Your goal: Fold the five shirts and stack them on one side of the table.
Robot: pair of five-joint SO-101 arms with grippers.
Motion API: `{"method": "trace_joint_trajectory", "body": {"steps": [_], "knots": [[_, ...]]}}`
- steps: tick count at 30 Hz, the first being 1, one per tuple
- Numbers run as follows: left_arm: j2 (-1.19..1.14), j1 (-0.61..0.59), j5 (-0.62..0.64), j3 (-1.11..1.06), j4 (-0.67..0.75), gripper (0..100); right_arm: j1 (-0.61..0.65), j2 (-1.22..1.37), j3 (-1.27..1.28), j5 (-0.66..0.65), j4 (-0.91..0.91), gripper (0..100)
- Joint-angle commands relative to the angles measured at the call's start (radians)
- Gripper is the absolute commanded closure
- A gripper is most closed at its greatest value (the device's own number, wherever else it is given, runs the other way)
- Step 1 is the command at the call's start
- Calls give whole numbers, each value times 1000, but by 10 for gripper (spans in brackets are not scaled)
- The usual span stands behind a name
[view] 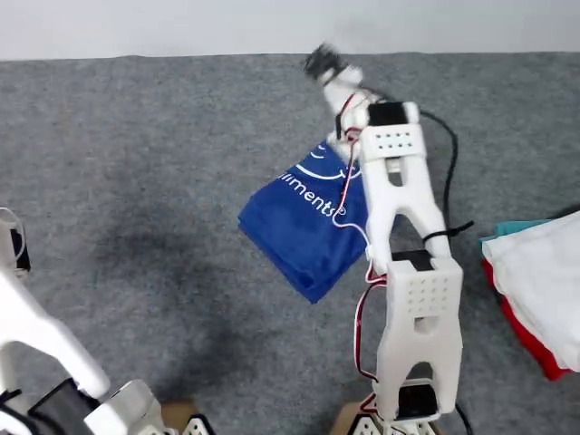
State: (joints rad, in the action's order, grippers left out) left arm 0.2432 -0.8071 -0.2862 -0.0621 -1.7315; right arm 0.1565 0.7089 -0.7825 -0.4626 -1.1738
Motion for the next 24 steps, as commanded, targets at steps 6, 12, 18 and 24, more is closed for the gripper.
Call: {"method": "trace_joint_trajectory", "body": {"steps": [6, 12, 18, 24], "knots": [[34, -8, -11, -2, -21, 988, -28, -213, -69, 559, -128, 774], [40, -8, -6, -2, -21, 988, -24, -282, -72, 848, -355, 775], [41, -9, -5, -2, -21, 988, -21, -323, -72, 1046, -610, 774], [41, -9, -5, -2, -21, 988, -12, -421, 35, 1086, -621, 772]]}}
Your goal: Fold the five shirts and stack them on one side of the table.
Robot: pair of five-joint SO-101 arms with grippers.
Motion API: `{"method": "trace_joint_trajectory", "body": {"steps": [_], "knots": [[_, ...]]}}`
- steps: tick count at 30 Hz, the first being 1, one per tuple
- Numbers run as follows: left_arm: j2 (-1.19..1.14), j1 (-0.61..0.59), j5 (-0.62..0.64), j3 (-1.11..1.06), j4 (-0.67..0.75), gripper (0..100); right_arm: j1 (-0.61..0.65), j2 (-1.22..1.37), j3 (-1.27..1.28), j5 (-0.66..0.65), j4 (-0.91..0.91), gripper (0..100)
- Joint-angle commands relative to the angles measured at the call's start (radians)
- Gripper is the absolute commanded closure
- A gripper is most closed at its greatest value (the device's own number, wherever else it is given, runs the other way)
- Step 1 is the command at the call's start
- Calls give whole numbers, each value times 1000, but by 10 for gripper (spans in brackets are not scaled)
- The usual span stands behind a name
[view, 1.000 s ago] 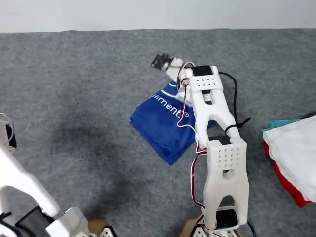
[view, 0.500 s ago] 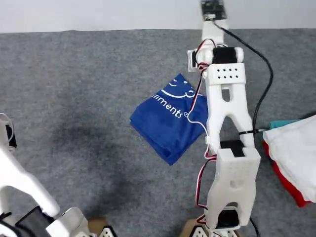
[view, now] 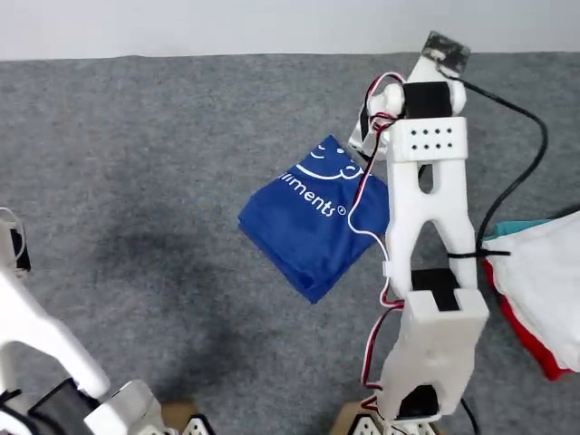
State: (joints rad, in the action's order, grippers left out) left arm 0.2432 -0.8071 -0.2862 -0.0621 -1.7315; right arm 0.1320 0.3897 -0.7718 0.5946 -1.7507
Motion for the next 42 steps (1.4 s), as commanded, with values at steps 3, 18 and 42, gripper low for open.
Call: {"method": "trace_joint_trajectory", "body": {"steps": [3, 18, 42], "knots": [[41, -8, -5, -2, -20, 988, 70, -165, 112, 63, -44, 761], [38, -5, -6, -2, -20, 988, 199, -38, 219, 301, 94, 560], [34, -3, -14, -2, -12, 988, 180, 265, 219, 348, 346, 560]]}}
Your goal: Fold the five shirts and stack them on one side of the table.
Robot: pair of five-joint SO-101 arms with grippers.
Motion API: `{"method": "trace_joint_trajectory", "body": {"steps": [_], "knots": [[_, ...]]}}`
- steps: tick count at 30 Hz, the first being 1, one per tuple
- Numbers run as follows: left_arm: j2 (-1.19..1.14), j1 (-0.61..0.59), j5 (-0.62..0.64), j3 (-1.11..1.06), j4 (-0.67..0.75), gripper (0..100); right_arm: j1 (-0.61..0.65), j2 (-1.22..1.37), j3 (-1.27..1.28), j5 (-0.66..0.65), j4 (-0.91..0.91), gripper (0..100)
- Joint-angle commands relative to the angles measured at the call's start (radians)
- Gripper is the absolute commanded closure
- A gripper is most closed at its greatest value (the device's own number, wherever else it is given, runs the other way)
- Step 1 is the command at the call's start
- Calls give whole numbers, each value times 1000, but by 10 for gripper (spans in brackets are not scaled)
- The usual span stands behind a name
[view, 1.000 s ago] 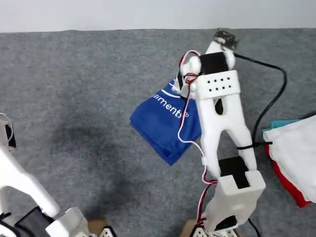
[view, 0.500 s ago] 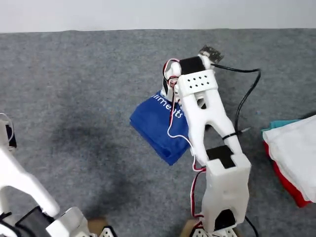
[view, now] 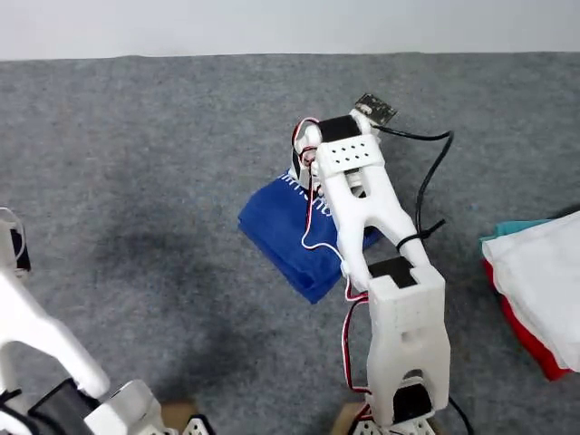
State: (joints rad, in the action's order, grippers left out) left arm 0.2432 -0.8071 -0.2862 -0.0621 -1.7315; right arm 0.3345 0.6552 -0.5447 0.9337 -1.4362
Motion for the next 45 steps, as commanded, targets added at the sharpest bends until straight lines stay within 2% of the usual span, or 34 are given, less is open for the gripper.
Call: {"method": "trace_joint_trajectory", "body": {"steps": [1, 9, 18, 21, 27, 29, 34, 45], "knots": [[34, -3, -14, -2, -11, 988, -27, 8, -8, 6, 36, 560], [34, -3, -14, -2, -5, 988, -44, 76, -9, 3, 42, 560], [34, -8, -14, -2, -5, 988, -44, 173, -9, 2, 147, 564], [34, -8, -14, -2, -5, 988, -50, 186, -9, 2, 170, 658], [35, -8, -14, -2, -5, 988, -119, 188, -9, -51, 202, 998], [35, -8, -14, -2, -5, 988, -136, 186, -9, -68, 188, 966], [35, -8, -9, -2, -5, 988, -174, 137, -64, -86, 113, 991], [35, -8, -6, -4, -11, 989, -179, -108, -107, -302, -28, 990]]}}
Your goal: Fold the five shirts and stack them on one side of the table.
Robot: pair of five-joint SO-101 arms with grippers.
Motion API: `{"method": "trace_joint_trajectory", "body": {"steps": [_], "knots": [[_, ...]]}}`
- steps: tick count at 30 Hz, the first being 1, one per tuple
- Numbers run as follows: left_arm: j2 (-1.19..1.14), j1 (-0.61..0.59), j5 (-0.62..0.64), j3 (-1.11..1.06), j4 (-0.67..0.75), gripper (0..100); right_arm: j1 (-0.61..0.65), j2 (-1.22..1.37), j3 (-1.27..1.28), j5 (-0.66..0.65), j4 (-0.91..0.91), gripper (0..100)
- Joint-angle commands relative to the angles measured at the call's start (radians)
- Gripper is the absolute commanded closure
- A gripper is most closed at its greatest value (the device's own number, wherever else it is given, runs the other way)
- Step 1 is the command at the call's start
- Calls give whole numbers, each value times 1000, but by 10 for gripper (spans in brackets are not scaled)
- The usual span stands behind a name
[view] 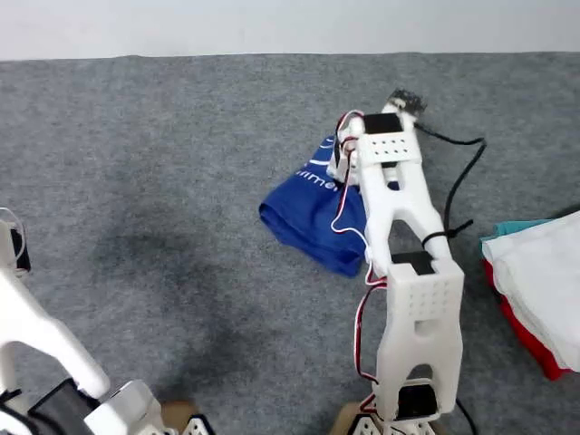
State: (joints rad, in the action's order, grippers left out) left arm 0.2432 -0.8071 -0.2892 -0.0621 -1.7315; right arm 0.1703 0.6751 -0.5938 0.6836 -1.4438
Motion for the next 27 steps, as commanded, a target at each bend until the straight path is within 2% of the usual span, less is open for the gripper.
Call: {"method": "trace_joint_trajectory", "body": {"steps": [1, 11, 16, 23, 27], "knots": [[35, -8, -2, -4, -12, 989, -15, -153, -58, -68, -25, 990], [41, -9, -3, -125, -6, 996, -18, -406, -58, -259, -27, 991], [41, -8, -3, -124, -5, 996, -58, -535, -58, -298, -67, 991], [41, -8, -3, -122, -5, 996, -209, -633, -58, -299, -260, 991], [41, -6, -5, -122, -5, 996, -335, -664, -58, -362, -312, 991]]}}
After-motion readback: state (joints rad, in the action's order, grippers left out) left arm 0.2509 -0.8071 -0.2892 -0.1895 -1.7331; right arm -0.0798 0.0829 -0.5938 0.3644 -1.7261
